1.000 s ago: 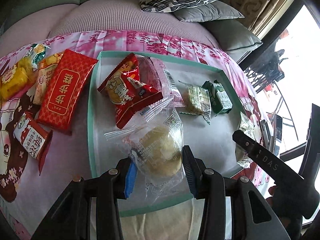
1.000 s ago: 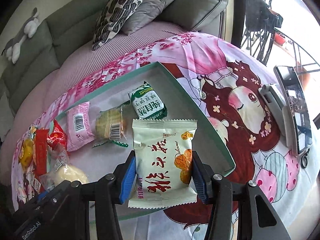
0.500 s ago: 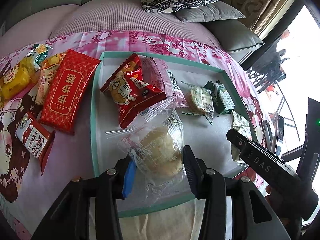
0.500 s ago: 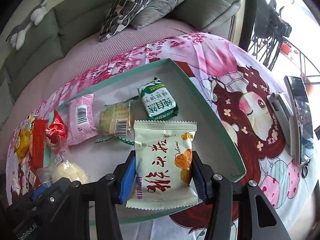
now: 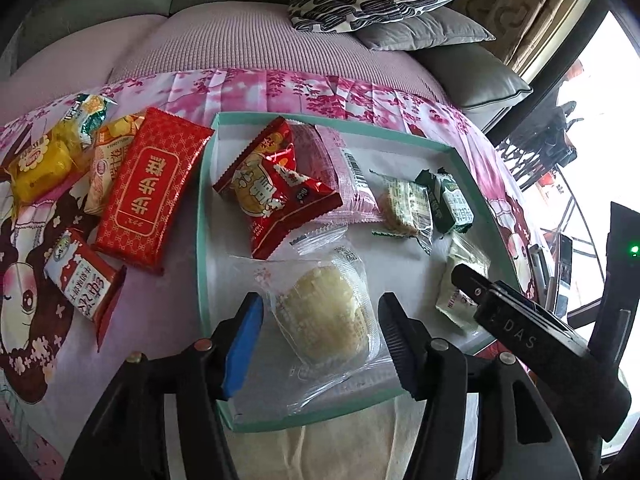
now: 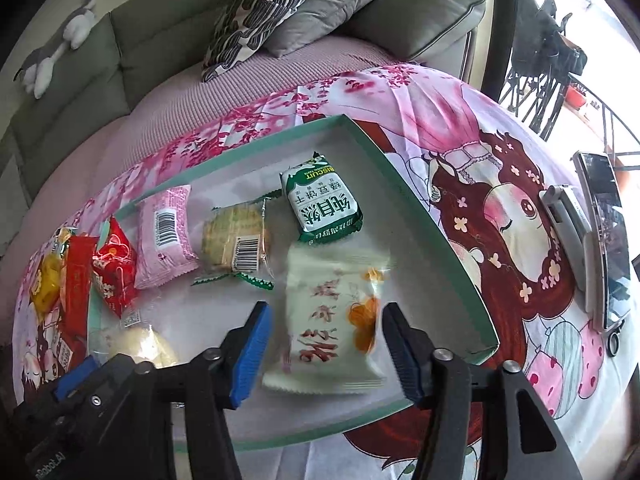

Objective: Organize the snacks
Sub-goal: 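Open both grippers to drop the bun and white pack in the tray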

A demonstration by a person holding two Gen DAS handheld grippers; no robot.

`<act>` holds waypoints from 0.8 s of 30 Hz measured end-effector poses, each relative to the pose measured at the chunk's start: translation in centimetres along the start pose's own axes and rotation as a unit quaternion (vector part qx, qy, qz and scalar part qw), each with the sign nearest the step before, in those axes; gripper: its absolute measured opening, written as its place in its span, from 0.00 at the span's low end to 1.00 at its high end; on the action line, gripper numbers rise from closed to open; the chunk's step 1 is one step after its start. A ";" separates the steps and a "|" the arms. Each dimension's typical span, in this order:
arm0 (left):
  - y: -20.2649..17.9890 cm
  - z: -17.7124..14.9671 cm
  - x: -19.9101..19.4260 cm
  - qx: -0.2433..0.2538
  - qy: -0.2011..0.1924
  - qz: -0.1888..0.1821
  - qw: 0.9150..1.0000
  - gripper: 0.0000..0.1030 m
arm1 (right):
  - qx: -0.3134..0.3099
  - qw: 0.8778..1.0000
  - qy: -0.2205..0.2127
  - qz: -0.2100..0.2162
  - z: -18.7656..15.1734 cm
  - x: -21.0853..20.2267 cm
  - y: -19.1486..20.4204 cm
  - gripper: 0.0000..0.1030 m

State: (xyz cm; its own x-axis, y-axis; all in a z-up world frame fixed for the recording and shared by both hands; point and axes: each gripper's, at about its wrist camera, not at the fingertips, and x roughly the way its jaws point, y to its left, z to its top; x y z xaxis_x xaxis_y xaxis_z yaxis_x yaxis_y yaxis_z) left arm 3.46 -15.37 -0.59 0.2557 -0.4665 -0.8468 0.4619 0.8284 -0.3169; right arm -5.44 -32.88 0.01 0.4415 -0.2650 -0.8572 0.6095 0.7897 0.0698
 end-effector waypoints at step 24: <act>3.4 1.2 -3.6 -0.040 -0.068 0.074 0.994 0.95 | -0.029 1.000 -0.011 -0.003 -0.6 -0.8 1.0 0.97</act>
State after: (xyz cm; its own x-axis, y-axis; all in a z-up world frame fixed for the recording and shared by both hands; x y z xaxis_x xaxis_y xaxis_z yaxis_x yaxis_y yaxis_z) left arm 5.07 -11.26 1.92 0.4312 -0.3703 -0.8228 0.3424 0.9108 -0.2305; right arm -5.53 -31.55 0.46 0.4524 -0.2806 -0.8466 0.5729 0.8189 0.0347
